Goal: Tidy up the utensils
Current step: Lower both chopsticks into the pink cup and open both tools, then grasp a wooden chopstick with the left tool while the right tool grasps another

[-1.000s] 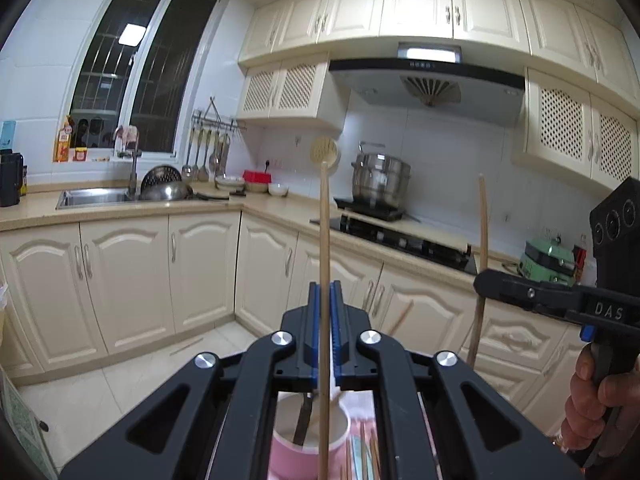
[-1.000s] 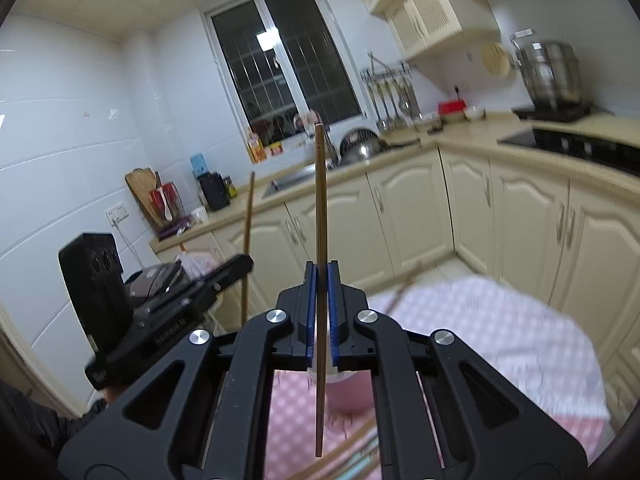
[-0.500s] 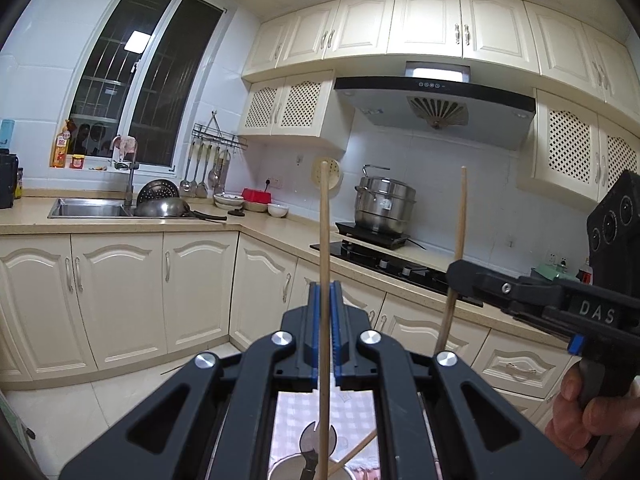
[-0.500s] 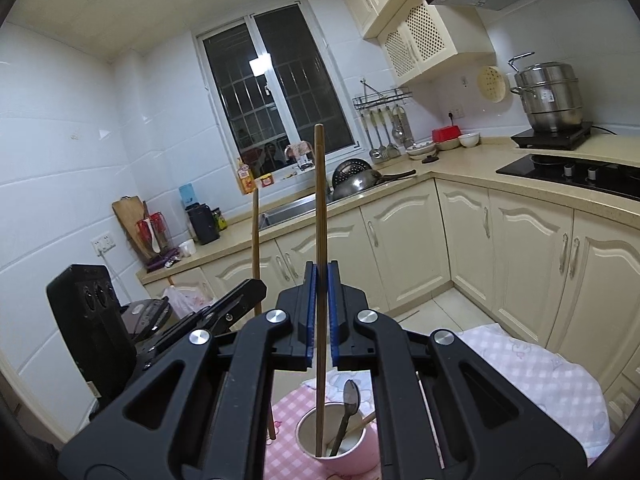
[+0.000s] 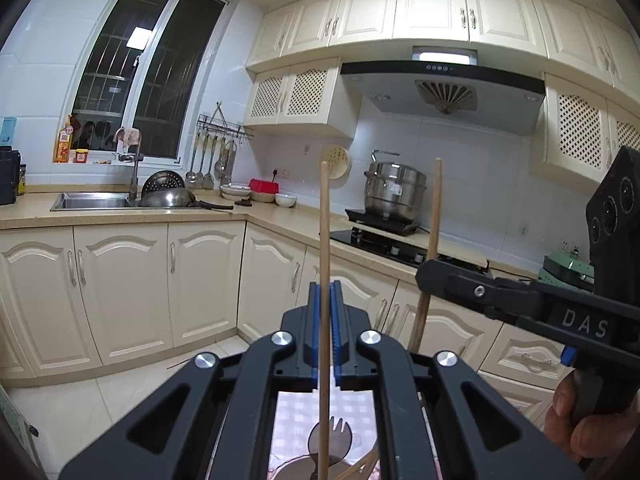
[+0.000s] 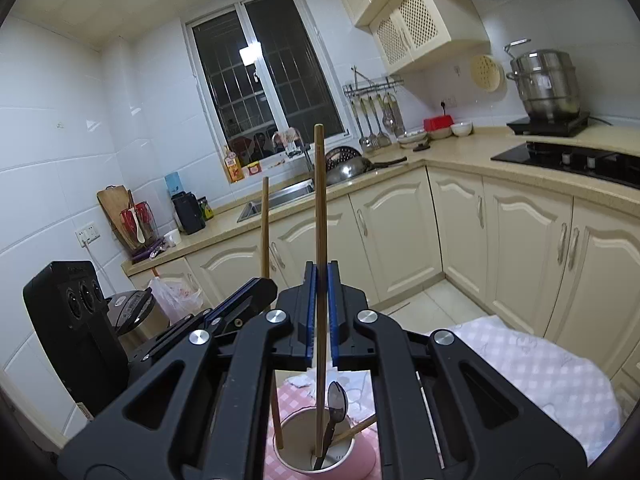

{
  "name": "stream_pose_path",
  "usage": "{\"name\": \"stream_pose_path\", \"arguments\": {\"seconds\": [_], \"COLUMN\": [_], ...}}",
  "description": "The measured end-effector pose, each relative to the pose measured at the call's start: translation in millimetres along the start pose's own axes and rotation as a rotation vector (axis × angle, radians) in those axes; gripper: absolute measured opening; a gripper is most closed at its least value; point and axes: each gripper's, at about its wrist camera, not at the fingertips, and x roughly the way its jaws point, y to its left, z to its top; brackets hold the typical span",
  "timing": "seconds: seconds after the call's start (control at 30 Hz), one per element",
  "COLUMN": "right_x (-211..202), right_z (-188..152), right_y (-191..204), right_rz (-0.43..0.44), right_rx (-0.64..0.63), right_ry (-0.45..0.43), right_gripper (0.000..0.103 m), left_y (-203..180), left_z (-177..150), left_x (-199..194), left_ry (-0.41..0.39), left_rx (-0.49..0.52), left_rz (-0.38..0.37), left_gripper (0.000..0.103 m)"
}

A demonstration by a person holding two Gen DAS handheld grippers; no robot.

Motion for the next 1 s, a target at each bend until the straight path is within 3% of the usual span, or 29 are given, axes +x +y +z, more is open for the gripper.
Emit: {"name": "stream_pose_path", "arguments": {"seconds": [0.13, 0.17, 0.2, 0.23, 0.27, 0.3, 0.43, 0.53, 1.0], "right_x": [3.9, 2.4, 0.9, -2.1, -6.9, -11.0, -31.8, -47.5, -89.5], "right_z": [-2.9, -2.6, -2.0, -0.7, 0.6, 1.3, 9.3, 14.3, -6.9], "right_y": [1.1, 1.4, 1.4, 1.0, -0.1, -0.8, -5.8, -12.4, -51.2], "right_rz": [-0.005, -0.015, -0.019, -0.027, -0.037, -0.042, -0.052, -0.071, -0.111], "right_rx": [-0.006, -0.01, -0.012, -0.013, -0.007, -0.004, 0.004, 0.022, 0.099], "right_ry": [0.032, 0.034, 0.034, 0.031, 0.017, 0.0, -0.037, -0.063, 0.014], "right_gripper": [0.007, 0.008, 0.016, 0.026, 0.065, 0.081, 0.083, 0.096, 0.097], "left_y": [2.0, 2.5, 3.3, 3.7, 3.5, 2.1, -2.1, -5.9, -14.3], "left_z": [-8.3, -9.1, -9.6, -9.7, -9.4, -9.3, -5.0, -0.4, -5.9], "left_x": [5.1, 6.0, 5.7, 2.3, -2.7, -6.6, -19.5, -30.2, -70.6], "left_ry": [0.026, 0.039, 0.051, 0.043, 0.025, 0.014, 0.016, 0.02, 0.106], "left_rx": [0.012, 0.014, 0.015, 0.019, 0.03, 0.044, 0.075, 0.097, 0.127], "left_rz": [0.023, 0.024, 0.025, 0.036, 0.045, 0.05, 0.061, 0.071, 0.178], "left_gripper": [0.009, 0.015, 0.036, 0.056, 0.061, 0.064, 0.086, 0.096, 0.098]}}
